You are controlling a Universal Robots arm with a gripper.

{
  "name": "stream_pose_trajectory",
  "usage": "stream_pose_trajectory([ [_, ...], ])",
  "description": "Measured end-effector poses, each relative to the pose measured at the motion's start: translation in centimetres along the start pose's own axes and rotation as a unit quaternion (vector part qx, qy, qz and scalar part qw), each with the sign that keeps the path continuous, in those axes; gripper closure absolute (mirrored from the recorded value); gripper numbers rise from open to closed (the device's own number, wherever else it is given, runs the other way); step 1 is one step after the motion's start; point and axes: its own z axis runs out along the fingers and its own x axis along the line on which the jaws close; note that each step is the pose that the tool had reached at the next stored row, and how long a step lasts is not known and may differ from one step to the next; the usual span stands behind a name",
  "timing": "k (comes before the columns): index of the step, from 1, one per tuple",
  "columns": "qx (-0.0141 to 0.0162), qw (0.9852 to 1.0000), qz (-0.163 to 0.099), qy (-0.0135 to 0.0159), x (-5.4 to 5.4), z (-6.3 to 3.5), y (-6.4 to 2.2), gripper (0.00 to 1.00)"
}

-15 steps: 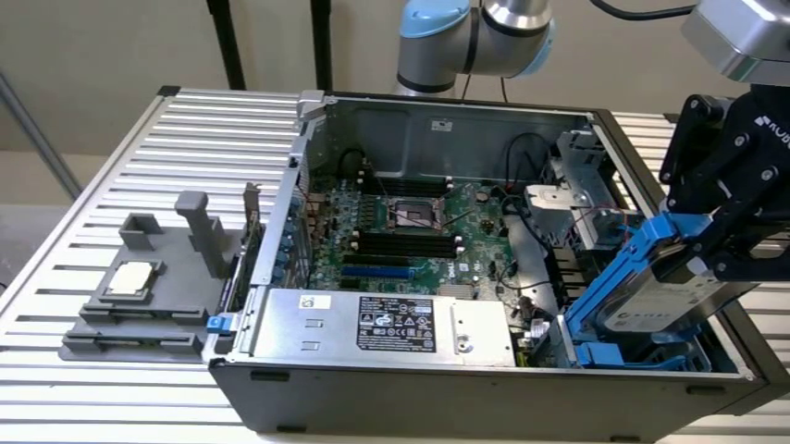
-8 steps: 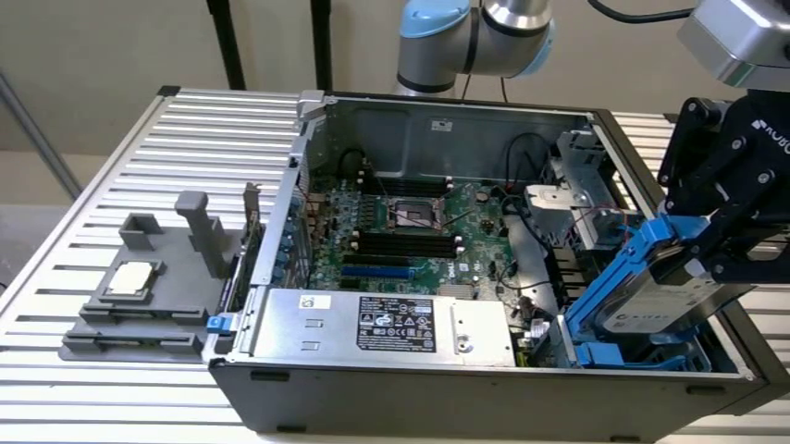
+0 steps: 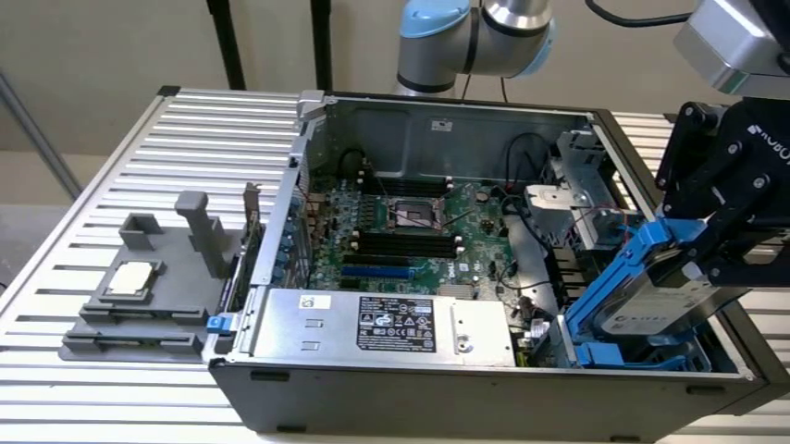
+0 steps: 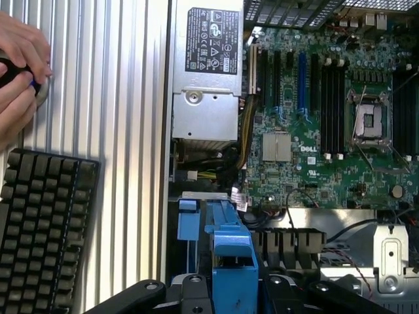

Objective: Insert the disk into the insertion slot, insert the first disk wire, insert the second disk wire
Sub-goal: 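Insert the disk into the insertion slot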

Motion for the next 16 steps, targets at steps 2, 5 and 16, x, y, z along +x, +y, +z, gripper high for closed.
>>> stream_pose_trajectory([
  [2, 0.0, 1.0, 0.0, 0.0, 0.01, 0.06, 0.0, 0.68],
  [5, -0.0001, 1.0, 0.0, 0.0001, 0.01, 0.13, 0.0, 0.6],
  [16, -0.0001, 1.0, -0.001, 0.0, 0.02, 0.19, -0.01, 0.6],
])
